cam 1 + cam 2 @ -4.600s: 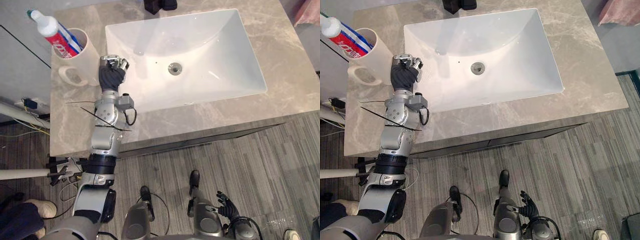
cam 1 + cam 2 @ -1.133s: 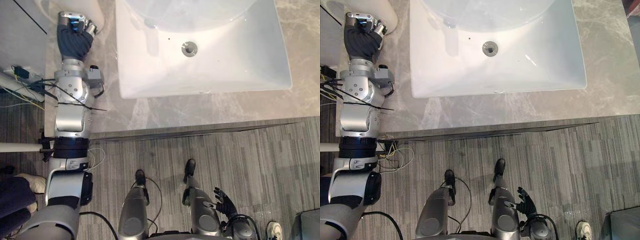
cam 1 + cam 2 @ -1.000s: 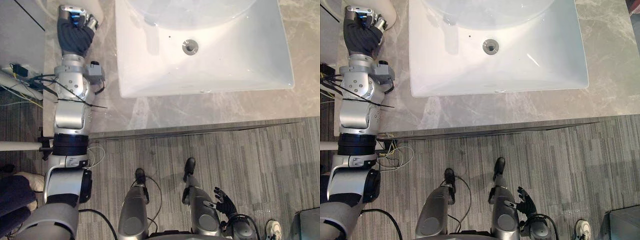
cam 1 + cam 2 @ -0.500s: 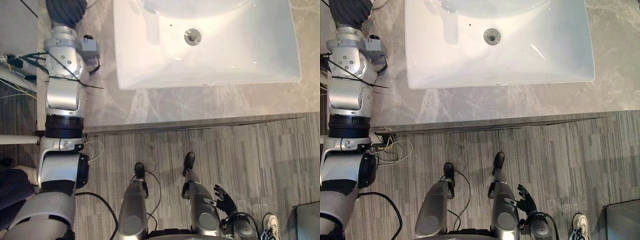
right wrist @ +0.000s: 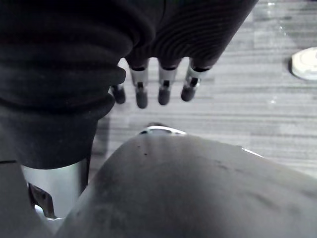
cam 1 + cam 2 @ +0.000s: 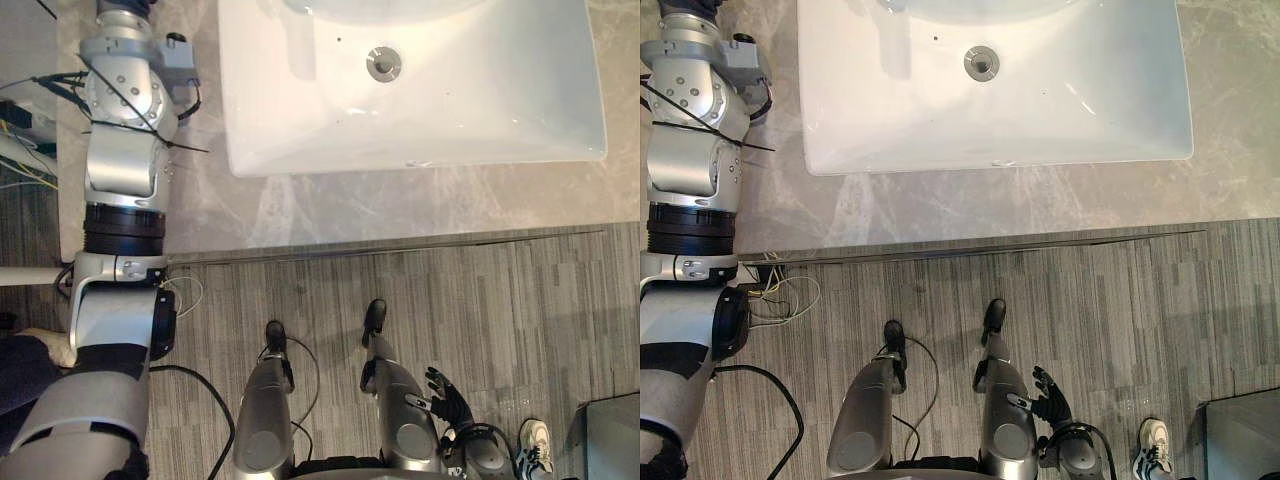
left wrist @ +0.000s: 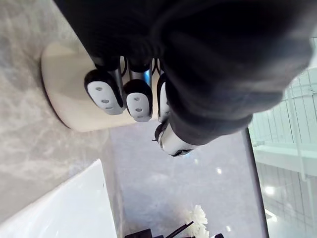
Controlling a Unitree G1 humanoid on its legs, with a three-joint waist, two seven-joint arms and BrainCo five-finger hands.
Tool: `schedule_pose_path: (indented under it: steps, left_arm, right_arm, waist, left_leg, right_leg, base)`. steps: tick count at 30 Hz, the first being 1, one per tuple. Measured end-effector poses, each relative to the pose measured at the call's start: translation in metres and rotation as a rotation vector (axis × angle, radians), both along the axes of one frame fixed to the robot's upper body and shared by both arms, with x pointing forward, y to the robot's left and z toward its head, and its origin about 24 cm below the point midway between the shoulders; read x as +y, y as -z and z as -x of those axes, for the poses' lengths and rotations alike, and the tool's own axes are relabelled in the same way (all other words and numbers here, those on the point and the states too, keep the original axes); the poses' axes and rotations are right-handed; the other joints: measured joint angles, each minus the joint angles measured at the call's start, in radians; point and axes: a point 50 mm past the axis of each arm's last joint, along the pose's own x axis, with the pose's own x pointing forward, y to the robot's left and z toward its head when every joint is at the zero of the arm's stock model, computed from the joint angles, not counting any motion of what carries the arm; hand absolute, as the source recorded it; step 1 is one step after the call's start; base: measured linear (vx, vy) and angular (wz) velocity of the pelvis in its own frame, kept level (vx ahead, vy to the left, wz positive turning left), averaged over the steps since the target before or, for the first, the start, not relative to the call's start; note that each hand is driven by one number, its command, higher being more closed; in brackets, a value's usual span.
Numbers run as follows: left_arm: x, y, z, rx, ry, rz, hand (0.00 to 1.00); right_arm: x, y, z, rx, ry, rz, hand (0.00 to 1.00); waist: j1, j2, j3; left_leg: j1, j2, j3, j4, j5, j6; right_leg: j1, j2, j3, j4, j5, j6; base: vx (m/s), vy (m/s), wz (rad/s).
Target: Organize washtable
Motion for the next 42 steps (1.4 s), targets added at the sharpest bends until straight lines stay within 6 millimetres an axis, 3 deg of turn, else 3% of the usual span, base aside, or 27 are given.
schedule_pose_path:
  steps: [3, 5, 9, 12, 14, 15, 19, 20, 22, 24, 29, 30, 32, 34, 35, 36, 37, 38, 39, 42]
  left_arm:
    - [-0.010, 0.003, 0.012, -0.043, 0.032, -0.048, 1.00]
    - [-0.015, 0.017, 0.024, -0.067, 0.066, -0.082, 1.00]
    - [-0.008, 0.077, 0.038, 0.042, 0.126, -0.100, 1.00]
    - [0.005, 0.109, 0.065, 0.063, 0.141, -0.037, 1.00]
    - [0.016, 0.123, 0.088, 0.044, 0.105, -0.007, 1.00]
    - [0.029, 0.132, 0.110, 0.028, 0.032, 0.002, 1.00]
    - [0.058, 0.143, 0.153, 0.013, -0.193, -0.005, 1.00]
    - [0.066, 0.150, 0.166, 0.027, -0.282, -0.004, 1.00]
    - [0.074, 0.162, 0.179, 0.063, -0.388, 0.014, 1.00]
    - [0.089, 0.191, 0.203, 0.183, -0.558, 0.075, 1.00]
    - [0.107, 0.249, 0.238, 0.442, -0.769, 0.247, 1.00]
    - [0.114, 0.275, 0.252, 0.562, -0.837, 0.315, 1.00]
    - [0.119, 0.303, 0.267, 0.693, -0.892, 0.385, 1.00]
    - [0.124, 0.358, 0.292, 0.937, -0.956, 0.526, 1.00]
    - [0.123, 0.374, 0.298, 1.006, -0.966, 0.566, 1.00]
    - [0.115, 0.413, 0.316, 1.171, -0.975, 0.682, 0.00]
    - [0.105, 0.443, 0.330, 1.306, -0.963, 0.775, 0.00]
    - [0.097, 0.457, 0.338, 1.373, -0.950, 0.834, 0.00]
    - [0.076, 0.485, 0.353, 1.507, -0.903, 0.970, 0.00]
    - [0.035, 0.518, 0.376, 1.702, -0.795, 1.182, 0.00]
  right_arm:
    - [0.000, 0.000, 0.000, 0.001, 0.001, 0.001, 0.00]
    - [-0.001, 0.001, 0.001, 0.005, 0.005, 0.004, 0.00]
    - [-0.011, 0.007, 0.010, 0.052, 0.030, 0.022, 0.00]
    - [-0.014, 0.013, 0.019, 0.098, 0.026, 0.033, 0.00]
    - [-0.016, 0.017, 0.029, 0.133, 0.039, 0.033, 0.00]
    - [-0.019, 0.021, 0.041, 0.164, 0.080, 0.027, 0.00]
    - [-0.023, 0.029, 0.059, 0.228, 0.135, 0.017, 0.00]
    - [-0.024, 0.031, 0.065, 0.249, 0.156, 0.012, 0.00]
    - [-0.026, 0.035, 0.073, 0.280, 0.177, 0.009, 0.00]
    - [-0.026, 0.039, 0.082, 0.317, 0.222, -0.004, 0.00]
    - [-0.023, 0.043, 0.094, 0.363, 0.243, -0.015, 0.00]
    - [-0.022, 0.043, 0.093, 0.369, 0.239, -0.015, 0.00]
    - [-0.021, 0.043, 0.093, 0.372, 0.236, -0.016, 0.00]
    - [-0.021, 0.044, 0.094, 0.385, 0.231, -0.016, 0.00]
    - [-0.020, 0.044, 0.094, 0.386, 0.224, -0.014, 0.00]
    - [-0.019, 0.044, 0.093, 0.390, 0.216, -0.014, 0.00]
    - [-0.019, 0.044, 0.093, 0.393, 0.211, -0.014, 0.00]
    - [-0.018, 0.044, 0.094, 0.397, 0.209, -0.015, 0.00]
    - [-0.016, 0.045, 0.095, 0.407, 0.210, -0.019, 0.00]
    - [-0.014, 0.051, 0.100, 0.453, 0.218, -0.028, 0.00]
  waist:
    - [0.002, 0.005, -0.003]
    - [0.002, 0.013, -0.014]
    - [0.025, 0.068, -0.065]
    - [0.034, 0.094, -0.130]
    - [0.039, 0.106, -0.187]
    - [0.054, 0.120, -0.235]
    - [0.063, 0.134, -0.324]
    - [0.079, 0.137, -0.349]
    - [0.086, 0.138, -0.377]
    - [0.088, 0.135, -0.417]
    - [0.110, 0.122, -0.459]
    - [0.111, 0.120, -0.463]
    - [0.111, 0.118, -0.468]
    - [0.110, 0.120, -0.487]
    - [0.109, 0.115, -0.491]
    - [0.109, 0.121, -0.503]
    - [0.106, 0.116, -0.508]
    - [0.105, 0.115, -0.514]
    - [0.104, 0.109, -0.520]
    - [0.087, 0.097, -0.519]
  left_leg:
    - [0.020, 0.001, 0.000, -0.003, 0.000, 0.000]
    - [0.032, 0.000, 0.001, -0.009, 0.000, 0.000]
    - [0.069, 0.001, 0.002, -0.025, 0.000, 0.000]
    - [0.130, -0.001, 0.001, -0.058, 0.000, -0.001]
    - [0.160, -0.002, 0.000, -0.087, -0.001, -0.001]
    - [0.201, -0.002, 0.000, -0.113, 0.000, -0.003]
    - [0.257, -0.001, -0.011, -0.157, 0.006, -0.012]
    - [0.274, 0.000, -0.013, -0.164, 0.007, -0.013]
    - [0.286, -0.001, -0.015, -0.179, 0.007, -0.013]
    - [0.316, -0.001, -0.029, -0.195, 0.007, -0.014]
    - [0.353, 0.000, -0.046, -0.197, 0.007, -0.015]
    - [0.362, 0.000, -0.049, -0.197, 0.006, -0.015]
    - [0.367, 0.002, -0.049, -0.194, 0.001, -0.015]
    - [0.374, 0.006, -0.047, -0.191, -0.004, -0.011]
    - [0.375, 0.006, -0.047, -0.191, -0.004, -0.010]
    - [0.377, 0.006, -0.047, -0.191, -0.004, -0.009]
    - [0.382, 0.006, -0.047, -0.191, -0.002, -0.013]
    - [0.382, 0.006, -0.047, -0.192, -0.002, -0.013]
    - [0.383, 0.004, -0.049, -0.196, -0.002, -0.013]
    - [0.398, -0.002, -0.069, -0.233, 0.021, -0.016]
  right_leg:
    - [0.019, 0.001, 0.000, -0.002, 0.000, 0.000]
    - [0.029, 0.002, 0.000, -0.007, -0.001, 0.000]
    - [0.060, 0.004, 0.000, -0.013, -0.005, 0.003]
    - [0.115, 0.005, -0.007, -0.026, -0.016, 0.003]
    - [0.138, 0.005, -0.012, -0.029, -0.029, 0.009]
    - [0.170, 0.007, -0.019, -0.032, -0.041, 0.005]
    - [0.215, 0.010, -0.035, -0.032, -0.063, 0.008]
    - [0.232, 0.010, -0.042, -0.032, -0.068, 0.010]
    - [0.249, 0.010, -0.055, -0.033, -0.079, 0.009]
    - [0.284, 0.010, -0.071, -0.033, -0.094, 0.013]
    - [0.333, 0.005, -0.104, -0.025, -0.112, 0.024]
    - [0.345, 0.003, -0.115, -0.021, -0.118, 0.021]
    - [0.347, 0.002, -0.116, -0.004, -0.130, 0.023]
    - [0.348, 0.002, -0.118, 0.012, -0.142, 0.024]
    - [0.349, 0.002, -0.119, 0.012, -0.142, 0.024]
    - [0.352, 0.001, -0.121, 0.013, -0.142, 0.024]
    - [0.357, 0.000, -0.121, 0.012, -0.142, 0.024]
    - [0.357, 0.000, -0.122, 0.011, -0.142, 0.024]
    - [0.358, 0.000, -0.123, 0.007, -0.141, 0.024]
    - [0.373, 0.000, -0.137, -0.005, -0.137, 0.023]
  base:
    - [0.00, 0.000, 0.00]
    - [0.00, 0.000, 0.00]
    - [0.00, 0.000, 0.00]
    - [0.02, -0.004, 0.03]
    - [0.06, -0.008, 0.05]
    - [0.08, -0.008, 0.04]
    - [0.07, -0.004, 0.12]
    - [0.08, -0.006, 0.09]
    - [0.04, -0.009, 0.13]
    - [0.06, 0.001, 0.24]
    - [0.05, 0.003, 0.19]
    - [-0.01, 0.003, 0.13]
    - [-0.03, 0.004, 0.04]
    - [-0.02, 0.001, 0.00]
    - [0.00, 0.000, 0.00]
    - [0.00, 0.000, 0.00]
    - [0.00, 0.000, 0.00]
    - [0.00, 0.000, 0.00]
    - [-0.03, 0.000, 0.04]
    - [-0.02, -0.012, 0.14]
